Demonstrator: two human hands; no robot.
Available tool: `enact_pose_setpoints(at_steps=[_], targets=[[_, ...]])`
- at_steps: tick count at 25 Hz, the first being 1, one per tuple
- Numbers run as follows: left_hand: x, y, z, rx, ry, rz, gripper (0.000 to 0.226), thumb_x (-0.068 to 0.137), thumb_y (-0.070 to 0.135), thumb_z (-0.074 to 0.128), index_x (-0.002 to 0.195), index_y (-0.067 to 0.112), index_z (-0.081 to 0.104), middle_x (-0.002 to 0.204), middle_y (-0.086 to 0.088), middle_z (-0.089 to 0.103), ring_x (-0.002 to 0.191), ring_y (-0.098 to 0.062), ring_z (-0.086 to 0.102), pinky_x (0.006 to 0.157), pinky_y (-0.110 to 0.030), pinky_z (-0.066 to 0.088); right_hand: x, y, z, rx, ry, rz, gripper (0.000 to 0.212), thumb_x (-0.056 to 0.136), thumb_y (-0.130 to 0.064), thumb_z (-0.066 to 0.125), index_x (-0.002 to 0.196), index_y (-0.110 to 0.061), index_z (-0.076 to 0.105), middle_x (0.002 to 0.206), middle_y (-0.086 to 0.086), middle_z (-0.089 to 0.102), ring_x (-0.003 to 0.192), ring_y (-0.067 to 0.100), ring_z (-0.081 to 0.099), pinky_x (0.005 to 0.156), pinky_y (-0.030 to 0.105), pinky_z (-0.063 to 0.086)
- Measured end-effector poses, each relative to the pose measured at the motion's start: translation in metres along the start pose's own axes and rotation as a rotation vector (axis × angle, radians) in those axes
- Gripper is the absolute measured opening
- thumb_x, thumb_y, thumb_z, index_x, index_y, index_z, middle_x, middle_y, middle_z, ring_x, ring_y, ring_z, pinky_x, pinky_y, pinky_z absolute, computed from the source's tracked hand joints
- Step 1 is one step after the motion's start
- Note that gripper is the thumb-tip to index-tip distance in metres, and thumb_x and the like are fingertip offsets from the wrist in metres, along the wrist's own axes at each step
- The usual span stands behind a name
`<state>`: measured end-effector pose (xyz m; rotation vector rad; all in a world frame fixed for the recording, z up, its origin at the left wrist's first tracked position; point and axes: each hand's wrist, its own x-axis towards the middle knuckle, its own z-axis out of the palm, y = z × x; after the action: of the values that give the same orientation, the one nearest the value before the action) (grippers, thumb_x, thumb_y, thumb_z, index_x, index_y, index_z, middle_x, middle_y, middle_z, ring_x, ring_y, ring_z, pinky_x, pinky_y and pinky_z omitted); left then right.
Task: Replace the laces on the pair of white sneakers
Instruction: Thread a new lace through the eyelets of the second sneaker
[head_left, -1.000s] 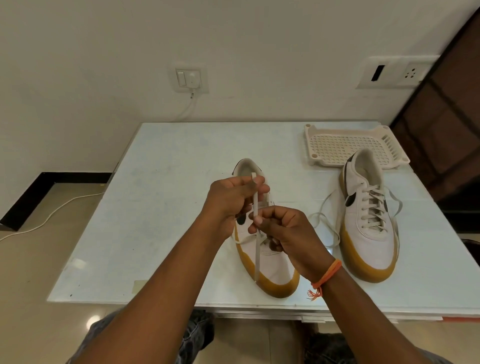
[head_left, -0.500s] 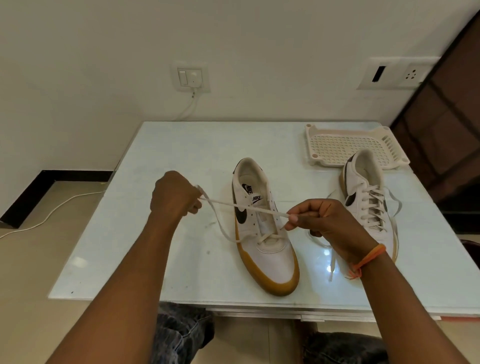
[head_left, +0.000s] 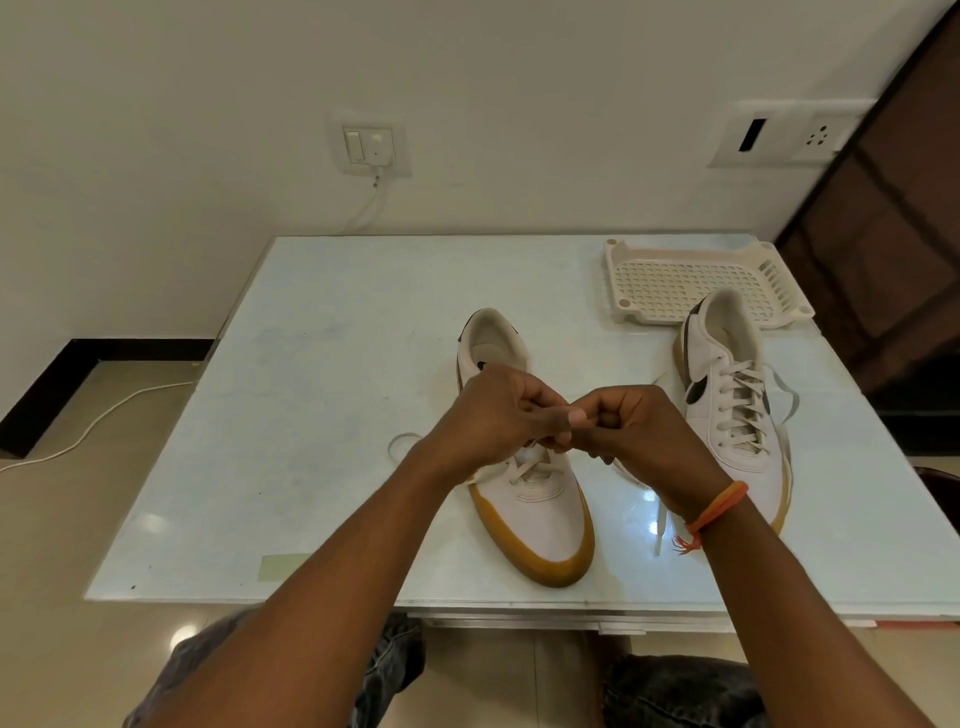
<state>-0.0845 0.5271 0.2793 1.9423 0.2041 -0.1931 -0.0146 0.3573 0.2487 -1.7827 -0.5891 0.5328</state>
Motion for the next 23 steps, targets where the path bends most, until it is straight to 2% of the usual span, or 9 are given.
enact_pose_setpoints(at_steps=[2,3,9,11,13,16,18,20,23], targets=[[0.002,-0.003,-0.001,-0.104,0.001,-0.047,0.02,0.085,0.025,0.074,0.092,0.006,0.076,0.08,-0.007,0.076,0.079,-0.023,0.073,0.078,-0.034,0.058,0.0,-0.001,-0.004,-0.003,0.041,0.007,0.009,0.081,-0.012,0.075,0.085,-0.008,0.068,0.065,0.006,0.072,0.057,0.011,0.062,0.056,0.025,0.049],[0.002,-0.003,-0.005,-0.137,-0.016,-0.083,0.019,0.084,0.024,0.074,0.091,0.006,0.077,0.082,-0.009,0.076,0.08,-0.024,0.072,0.079,-0.036,0.058,-0.001,-0.003,-0.004,-0.003,0.039,0.01,0.012,0.08,-0.012,0.076,0.085,-0.006,0.067,0.065,0.007,0.071,0.057,0.013,0.063,0.056,0.026,0.05],[0.003,-0.001,-0.019,-0.173,-0.12,-0.217,0.016,0.075,0.019,0.079,0.09,0.012,0.079,0.087,-0.012,0.074,0.075,-0.014,0.066,0.075,-0.026,0.056,-0.002,-0.007,-0.002,-0.003,0.045,0.004,0.03,0.067,-0.025,0.083,0.081,-0.004,0.066,0.063,0.006,0.071,0.056,0.01,0.063,0.053,0.019,0.049],[0.003,-0.001,-0.022,-0.208,-0.16,-0.249,0.016,0.077,0.015,0.078,0.091,0.01,0.078,0.087,-0.01,0.073,0.072,-0.013,0.064,0.075,-0.026,0.055,-0.003,-0.007,-0.002,0.015,0.027,0.003,0.029,0.068,-0.025,0.081,0.083,-0.004,0.067,0.066,0.008,0.072,0.059,0.012,0.065,0.056,0.021,0.051],[0.004,-0.001,-0.024,-0.224,-0.131,-0.287,0.014,0.079,0.011,0.077,0.092,0.005,0.077,0.088,-0.013,0.073,0.069,-0.015,0.062,0.075,-0.028,0.055,-0.001,-0.005,-0.002,0.073,0.022,0.015,0.022,0.074,-0.018,0.08,0.087,-0.005,0.068,0.074,0.011,0.074,0.064,0.015,0.066,0.058,0.023,0.052],[0.008,-0.009,-0.022,0.04,0.117,-0.29,0.016,0.08,0.011,0.074,0.084,-0.005,0.073,0.07,-0.015,0.065,0.061,-0.017,0.055,0.062,-0.025,0.049,0.003,0.003,-0.005,0.173,0.148,0.055,0.015,0.081,-0.015,0.075,0.091,-0.006,0.068,0.082,0.009,0.075,0.068,0.015,0.064,0.061,0.027,0.051],[0.011,-0.019,-0.016,0.282,0.253,-0.215,0.02,0.08,0.013,0.068,0.078,-0.007,0.07,0.073,-0.019,0.067,0.061,-0.019,0.057,0.061,-0.026,0.047,0.005,0.01,-0.006,0.185,0.261,0.098,0.009,0.085,-0.015,0.072,0.09,-0.007,0.068,0.082,0.006,0.075,0.068,0.012,0.063,0.061,0.026,0.049],[0.012,-0.03,-0.003,0.471,0.325,-0.125,0.019,0.081,0.014,0.062,0.074,0.0,0.072,0.077,-0.013,0.071,0.07,-0.022,0.064,0.071,-0.03,0.052,0.007,0.017,-0.001,0.143,0.313,0.122,0.005,0.084,-0.012,0.073,0.088,-0.01,0.07,0.082,0.003,0.075,0.07,0.01,0.064,0.062,0.022,0.049],[0.015,-0.047,0.016,0.579,0.394,-0.09,0.02,0.086,0.02,0.059,0.079,0.016,0.076,0.083,-0.001,0.07,0.091,-0.023,0.057,0.073,-0.029,0.038,0.009,0.026,0.013,-0.082,0.284,0.081,0.009,0.081,-0.013,0.076,0.089,-0.017,0.074,0.087,-0.005,0.073,0.079,0.011,0.064,0.071,0.017,0.049]])
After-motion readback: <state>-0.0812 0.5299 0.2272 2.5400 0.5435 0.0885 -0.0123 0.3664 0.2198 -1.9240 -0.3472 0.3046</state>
